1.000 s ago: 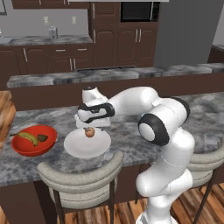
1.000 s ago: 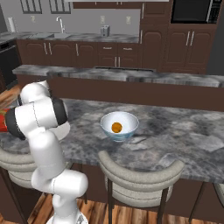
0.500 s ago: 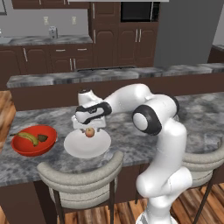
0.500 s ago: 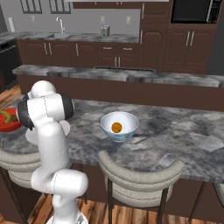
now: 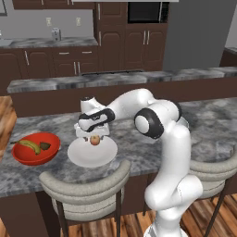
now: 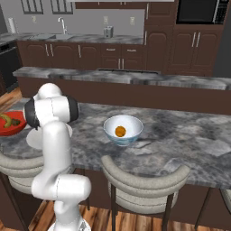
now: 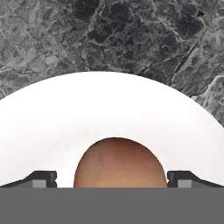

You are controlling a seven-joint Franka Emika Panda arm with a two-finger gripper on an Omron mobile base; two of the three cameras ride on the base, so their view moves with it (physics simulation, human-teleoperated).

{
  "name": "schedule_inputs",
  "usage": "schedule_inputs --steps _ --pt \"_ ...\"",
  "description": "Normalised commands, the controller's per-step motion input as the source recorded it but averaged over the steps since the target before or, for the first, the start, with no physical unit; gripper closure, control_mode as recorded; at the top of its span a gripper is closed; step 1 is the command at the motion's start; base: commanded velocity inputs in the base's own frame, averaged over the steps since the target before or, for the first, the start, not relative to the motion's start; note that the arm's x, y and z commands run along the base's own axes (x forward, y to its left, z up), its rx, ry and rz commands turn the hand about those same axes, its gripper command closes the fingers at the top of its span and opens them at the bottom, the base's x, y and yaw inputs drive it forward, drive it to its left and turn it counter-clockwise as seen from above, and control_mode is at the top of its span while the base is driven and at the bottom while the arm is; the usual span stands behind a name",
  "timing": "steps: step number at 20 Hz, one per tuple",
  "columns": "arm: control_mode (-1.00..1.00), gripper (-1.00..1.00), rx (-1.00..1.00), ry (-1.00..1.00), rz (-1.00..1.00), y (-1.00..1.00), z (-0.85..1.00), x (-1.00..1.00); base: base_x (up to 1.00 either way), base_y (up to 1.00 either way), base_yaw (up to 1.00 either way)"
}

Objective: Take the fruits from the plate on the dining counter and place two fruits in each bowl.

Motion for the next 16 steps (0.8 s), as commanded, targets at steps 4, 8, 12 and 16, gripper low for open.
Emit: schedule_inputs --steps 4,8,12,16 --pt "-1.00 -1.00 -0.01 0.00 0.00 0.00 -0.17 0.00 0.00 0.00 0.00" --pt "-1.00 1.00 0.00 0.00 0.00 -0.01 -0.17 0.00 0.00 0.00 0.00" --pt "-1.00 1.00 0.00 0.00 0.00 -0.12 0.02 -0.09 0.00 0.00 0.00" --pt "-1.00 1.00 0.00 0.00 -0.03 -0.31 0.67 -0.17 0.00 0.00 0.00"
